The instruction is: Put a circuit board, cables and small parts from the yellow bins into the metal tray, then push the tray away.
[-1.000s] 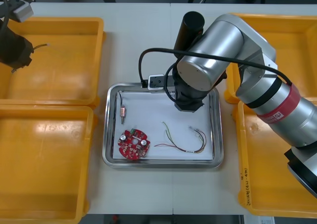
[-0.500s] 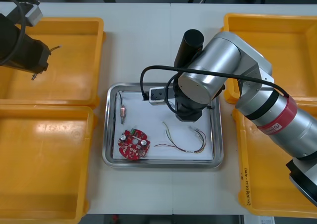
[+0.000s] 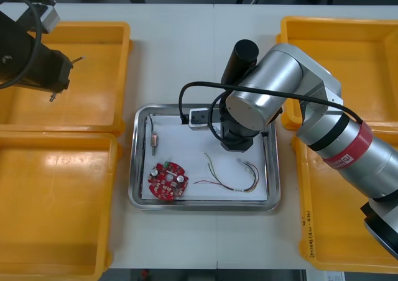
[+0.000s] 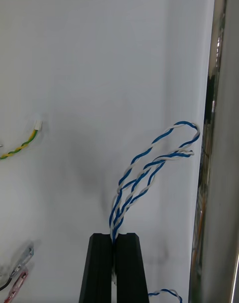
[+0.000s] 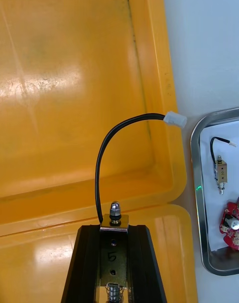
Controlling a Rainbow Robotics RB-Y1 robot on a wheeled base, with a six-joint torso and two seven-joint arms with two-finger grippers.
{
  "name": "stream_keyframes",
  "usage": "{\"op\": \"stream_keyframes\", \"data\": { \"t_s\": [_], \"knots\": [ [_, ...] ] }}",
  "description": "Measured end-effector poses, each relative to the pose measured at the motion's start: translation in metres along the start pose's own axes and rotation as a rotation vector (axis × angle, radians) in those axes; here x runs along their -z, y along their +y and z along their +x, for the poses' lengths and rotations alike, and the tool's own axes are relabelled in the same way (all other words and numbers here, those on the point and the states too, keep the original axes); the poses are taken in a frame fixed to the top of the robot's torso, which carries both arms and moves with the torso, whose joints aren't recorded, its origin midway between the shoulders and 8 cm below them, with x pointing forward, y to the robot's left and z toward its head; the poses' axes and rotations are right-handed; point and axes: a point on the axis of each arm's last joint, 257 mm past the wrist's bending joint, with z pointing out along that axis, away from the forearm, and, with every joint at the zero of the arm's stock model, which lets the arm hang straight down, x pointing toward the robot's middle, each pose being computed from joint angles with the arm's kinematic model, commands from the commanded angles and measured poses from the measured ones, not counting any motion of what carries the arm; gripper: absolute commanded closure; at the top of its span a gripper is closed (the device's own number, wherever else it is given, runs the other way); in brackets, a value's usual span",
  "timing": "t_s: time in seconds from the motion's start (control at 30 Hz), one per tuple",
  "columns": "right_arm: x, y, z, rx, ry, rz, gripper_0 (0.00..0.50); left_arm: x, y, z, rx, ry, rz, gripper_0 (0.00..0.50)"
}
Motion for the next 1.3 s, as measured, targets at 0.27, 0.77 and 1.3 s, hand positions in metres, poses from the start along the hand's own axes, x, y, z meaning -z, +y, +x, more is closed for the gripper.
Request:
{"op": "stream_keyframes", "data": {
  "t_s": [0.27,0.77,1.3],
  "knots": [
    [0.000,0.000,0.000,0.000,0.001,0.000,0.000,0.000,0.000,0.000,-0.001,0.000,0.000,0.500],
    [0.033,0.008,0.000,0.047,0.027,0.003,0.000,0.000,0.000,0.000,-0.001,0.000,0.001,0.500],
    [0.120,-0.034,0.020,-0.343,-0.062,0.110,0.000,0.001,-0.005,0.001,-0.003,-0.001,0.013,0.500]
  ]
}}
